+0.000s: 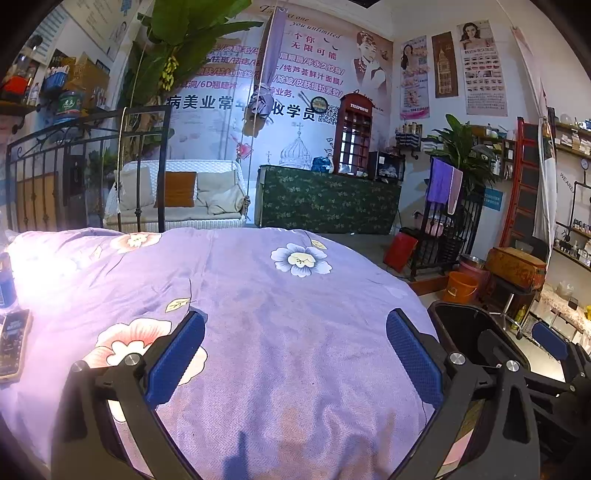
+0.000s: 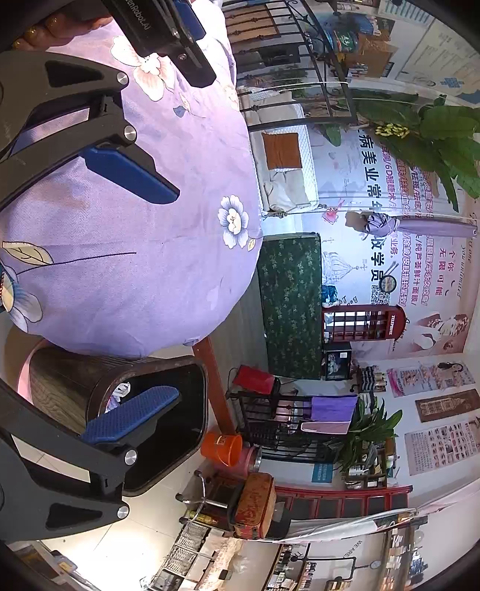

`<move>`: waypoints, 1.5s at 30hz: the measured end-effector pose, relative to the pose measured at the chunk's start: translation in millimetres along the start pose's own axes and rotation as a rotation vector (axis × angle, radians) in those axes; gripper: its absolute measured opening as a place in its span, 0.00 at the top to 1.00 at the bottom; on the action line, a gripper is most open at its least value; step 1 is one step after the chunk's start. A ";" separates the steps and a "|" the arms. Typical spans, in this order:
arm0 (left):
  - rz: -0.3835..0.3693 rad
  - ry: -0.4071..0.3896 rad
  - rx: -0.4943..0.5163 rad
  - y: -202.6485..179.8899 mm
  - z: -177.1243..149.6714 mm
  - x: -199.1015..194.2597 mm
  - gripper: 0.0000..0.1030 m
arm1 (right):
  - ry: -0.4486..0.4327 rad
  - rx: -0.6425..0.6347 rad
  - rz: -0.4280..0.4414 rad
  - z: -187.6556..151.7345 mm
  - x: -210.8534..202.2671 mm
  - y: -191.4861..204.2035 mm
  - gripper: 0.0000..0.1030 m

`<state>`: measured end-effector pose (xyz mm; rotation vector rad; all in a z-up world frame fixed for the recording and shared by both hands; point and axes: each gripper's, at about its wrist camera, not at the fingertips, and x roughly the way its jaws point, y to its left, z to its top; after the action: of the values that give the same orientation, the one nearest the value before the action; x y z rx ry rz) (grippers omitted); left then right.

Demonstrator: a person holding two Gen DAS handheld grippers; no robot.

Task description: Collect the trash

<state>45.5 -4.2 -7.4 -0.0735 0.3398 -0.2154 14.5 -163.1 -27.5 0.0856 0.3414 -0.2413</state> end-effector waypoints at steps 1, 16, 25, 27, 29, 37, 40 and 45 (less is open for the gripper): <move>0.000 -0.001 0.000 0.1 0.1 -0.3 0.06 | 0.002 0.000 0.000 0.0 0.2 -0.4 0.05; -0.004 0.003 -0.001 -0.2 1.4 -1.8 0.06 | 0.008 -0.001 0.005 0.2 1.8 -0.6 0.05; -0.008 0.002 -0.001 -2.3 2.3 -1.9 0.06 | 0.015 0.003 0.011 2.4 4.4 -1.9 0.05; -0.009 0.001 -0.003 -2.1 2.7 -1.9 0.06 | 0.015 0.003 0.012 2.0 4.7 -1.6 0.05; -0.009 0.003 -0.002 -1.9 2.3 -1.6 0.06 | 0.018 0.003 0.013 1.1 5.7 -1.9 0.05; -0.011 0.005 -0.001 -4.1 3.3 -1.2 0.06 | 0.029 0.011 0.013 -3.8 9.5 -0.7 0.05; -0.013 0.006 -0.004 -4.2 3.4 -1.3 0.06 | 0.031 0.015 0.012 -5.3 10.4 -2.0 0.05; -0.010 0.006 -0.001 -4.7 3.1 -1.5 0.06 | 0.033 0.015 0.012 -5.6 11.2 -2.6 0.05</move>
<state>44.3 -8.3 -3.4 -0.0752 0.3456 -0.2257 22.3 -167.3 -36.7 0.1067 0.3719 -0.2306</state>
